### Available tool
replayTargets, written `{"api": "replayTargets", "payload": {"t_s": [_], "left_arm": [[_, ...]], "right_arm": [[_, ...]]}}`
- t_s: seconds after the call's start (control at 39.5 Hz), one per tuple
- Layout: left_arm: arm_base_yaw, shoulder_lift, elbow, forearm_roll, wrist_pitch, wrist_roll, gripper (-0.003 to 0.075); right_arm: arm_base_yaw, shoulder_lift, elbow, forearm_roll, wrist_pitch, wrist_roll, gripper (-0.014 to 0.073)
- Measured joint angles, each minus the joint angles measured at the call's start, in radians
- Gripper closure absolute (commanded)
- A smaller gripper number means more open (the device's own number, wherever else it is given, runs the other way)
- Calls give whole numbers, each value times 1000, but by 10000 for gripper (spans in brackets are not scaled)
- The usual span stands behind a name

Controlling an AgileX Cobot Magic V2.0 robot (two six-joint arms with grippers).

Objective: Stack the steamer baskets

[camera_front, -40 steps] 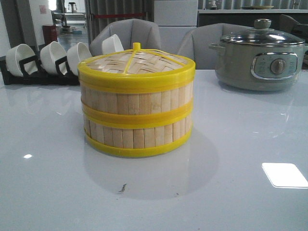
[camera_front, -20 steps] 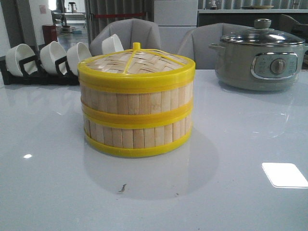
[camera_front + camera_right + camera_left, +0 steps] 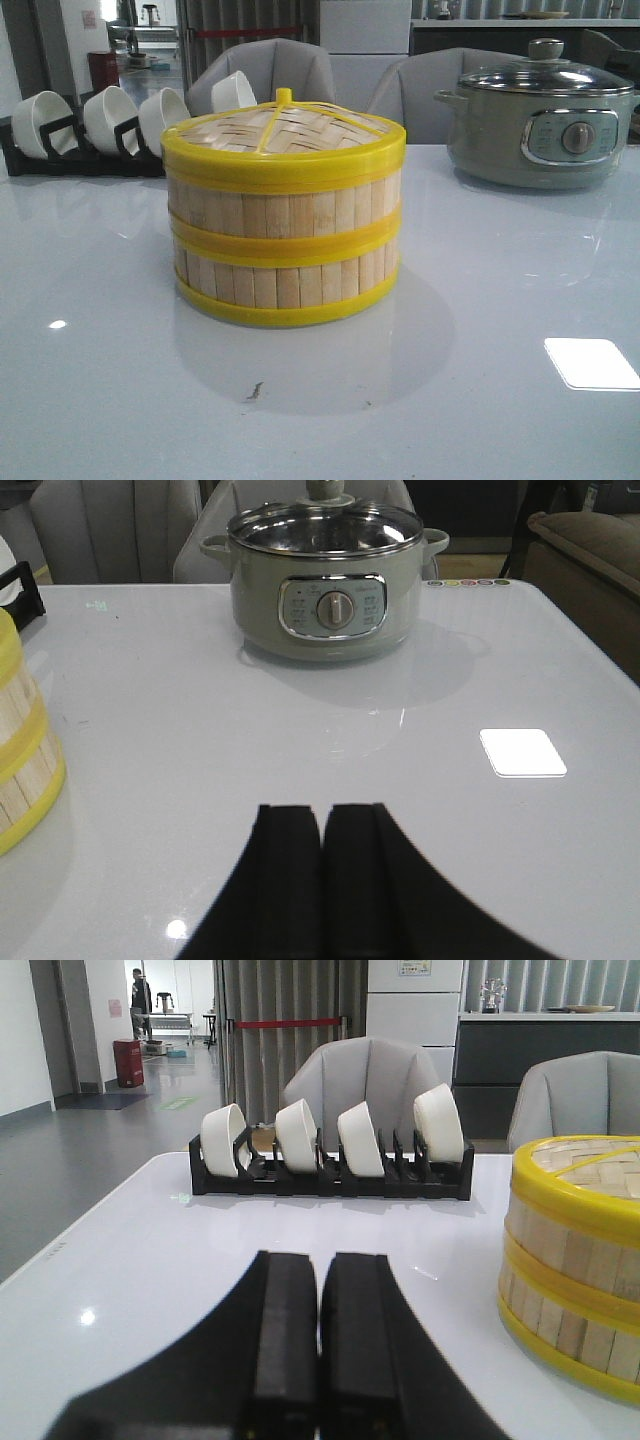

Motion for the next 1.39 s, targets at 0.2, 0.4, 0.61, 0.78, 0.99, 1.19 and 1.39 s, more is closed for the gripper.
{"api": "replayTargets", "payload": {"t_s": [0.2, 0.4, 0.61, 0.78, 0.99, 1.19, 1.39], "left_arm": [[0, 0, 0, 0, 0, 0, 636], [0, 0, 0, 0, 0, 0, 636], [0, 0, 0, 0, 0, 0, 636], [0, 0, 0, 0, 0, 0, 636], [0, 0, 0, 0, 0, 0, 636], [0, 0, 0, 0, 2, 0, 636], [0, 0, 0, 0, 2, 0, 636]], "right_arm": [[0, 0, 0, 0, 0, 0, 554], [0, -27, 0, 0, 4, 0, 554], [0, -123, 13, 0, 37, 0, 554], [0, -239, 105, 0, 56, 2, 554], [0, -331, 217, 7, 47, 2, 554], [0, -335, 235, 10, 42, 2, 554], [0, -335, 235, 13, 31, 4, 554]]}}
